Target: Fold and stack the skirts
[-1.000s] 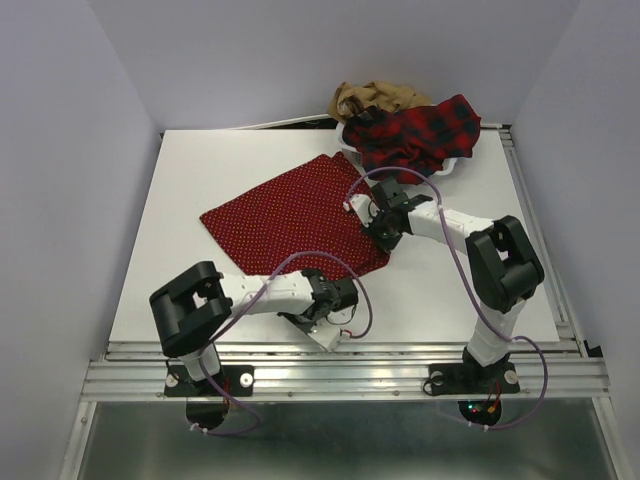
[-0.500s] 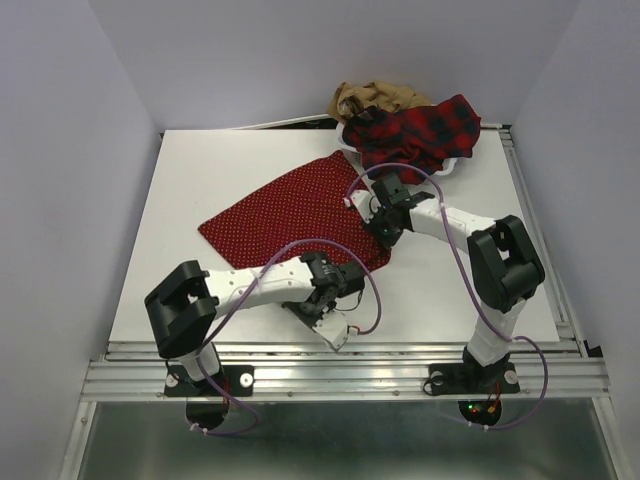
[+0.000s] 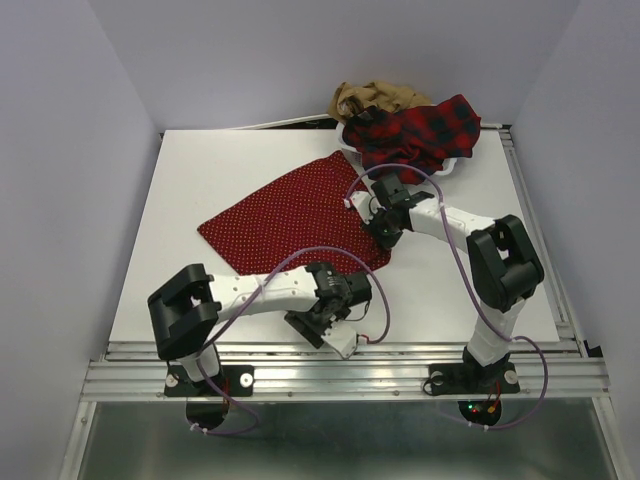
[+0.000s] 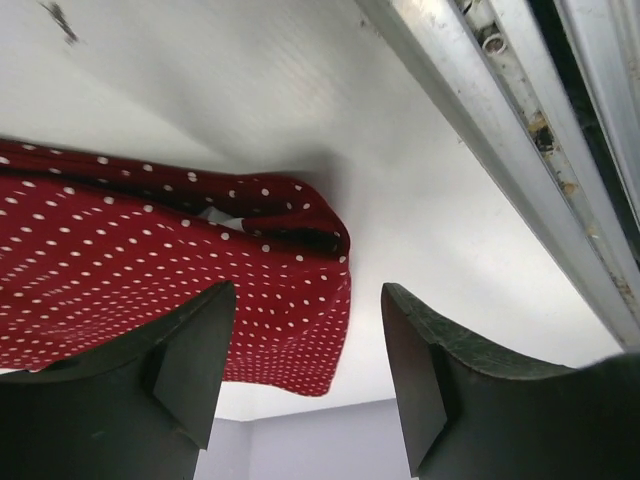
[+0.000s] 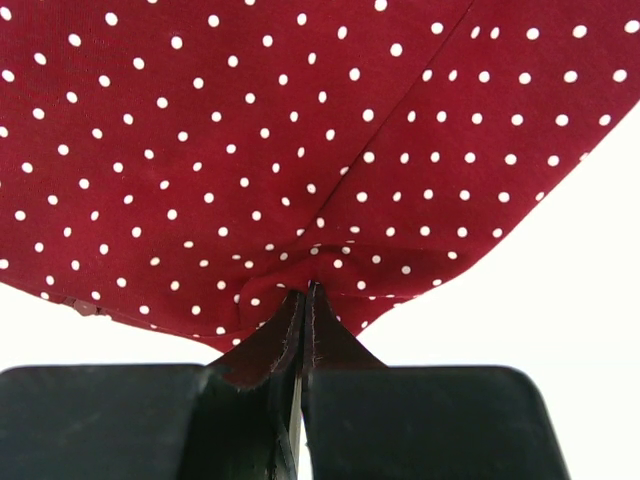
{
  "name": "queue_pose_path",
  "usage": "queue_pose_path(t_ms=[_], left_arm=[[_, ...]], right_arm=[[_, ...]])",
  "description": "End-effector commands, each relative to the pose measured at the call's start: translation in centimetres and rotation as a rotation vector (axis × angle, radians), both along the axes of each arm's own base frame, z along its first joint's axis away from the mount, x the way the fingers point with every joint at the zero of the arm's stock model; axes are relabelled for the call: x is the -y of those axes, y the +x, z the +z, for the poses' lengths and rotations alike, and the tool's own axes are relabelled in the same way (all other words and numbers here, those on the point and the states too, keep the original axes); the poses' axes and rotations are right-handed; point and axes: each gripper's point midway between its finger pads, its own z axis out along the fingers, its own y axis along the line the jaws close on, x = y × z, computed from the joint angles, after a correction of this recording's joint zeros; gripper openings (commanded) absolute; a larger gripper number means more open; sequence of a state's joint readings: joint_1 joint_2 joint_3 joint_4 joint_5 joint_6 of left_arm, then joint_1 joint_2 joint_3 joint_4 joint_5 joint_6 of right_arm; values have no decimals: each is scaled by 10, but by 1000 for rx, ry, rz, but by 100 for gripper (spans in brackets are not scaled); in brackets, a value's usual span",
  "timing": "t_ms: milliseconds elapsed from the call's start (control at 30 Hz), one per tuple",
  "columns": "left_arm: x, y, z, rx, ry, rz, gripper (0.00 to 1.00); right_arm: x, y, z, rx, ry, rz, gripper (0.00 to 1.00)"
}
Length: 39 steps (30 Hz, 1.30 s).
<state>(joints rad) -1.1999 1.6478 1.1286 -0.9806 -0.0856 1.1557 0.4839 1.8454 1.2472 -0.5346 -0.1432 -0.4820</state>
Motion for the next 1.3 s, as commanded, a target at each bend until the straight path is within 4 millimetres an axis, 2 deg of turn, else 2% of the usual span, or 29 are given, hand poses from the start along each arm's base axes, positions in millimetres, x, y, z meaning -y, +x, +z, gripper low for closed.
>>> queue_pose_path(t_ms=[0, 133, 367, 700, 833, 900, 933, 1000, 1067, 1133, 1200, 1233, 1267], left_arm=[[24, -13, 28, 24, -125, -91, 72], [17, -20, 14, 12, -66, -136, 72], [3, -16, -12, 28, 25, -169, 71], [-23, -8, -39, 69, 151, -165, 65], [-35, -7, -40, 64, 197, -134, 55], [-38, -13, -35, 27, 210, -129, 35], [-29, -15, -29, 12, 184, -127, 26], [-27, -23, -18, -45, 183, -133, 17], [-12, -31, -10, -98, 131, -133, 2], [-7, -36, -6, -129, 111, -143, 6], [3, -35, -6, -114, 70, -143, 22], [7, -34, -6, -111, 57, -145, 38], [10, -34, -5, -103, 41, -146, 46]], right_arm=[[-7, 8, 7, 2, 31, 4, 1], [-6, 6, 4, -7, 26, 0, 1], [-5, 5, 1, -15, 24, 4, 1], [3, 6, 0, -13, 17, -2, 1], [4, 6, 2, -5, 13, 6, 1], [8, 9, 1, -3, 8, -4, 1], [7, 10, 2, 1, 10, -4, 1], [7, 13, 1, 3, 7, -6, 1], [6, 18, 3, 15, 6, -12, 1], [8, 21, 4, 15, 8, -24, 1], [9, 21, 5, 19, 8, -24, 1], [10, 19, 5, 16, 6, -23, 1], [10, 17, 6, 16, 7, -21, 1]])
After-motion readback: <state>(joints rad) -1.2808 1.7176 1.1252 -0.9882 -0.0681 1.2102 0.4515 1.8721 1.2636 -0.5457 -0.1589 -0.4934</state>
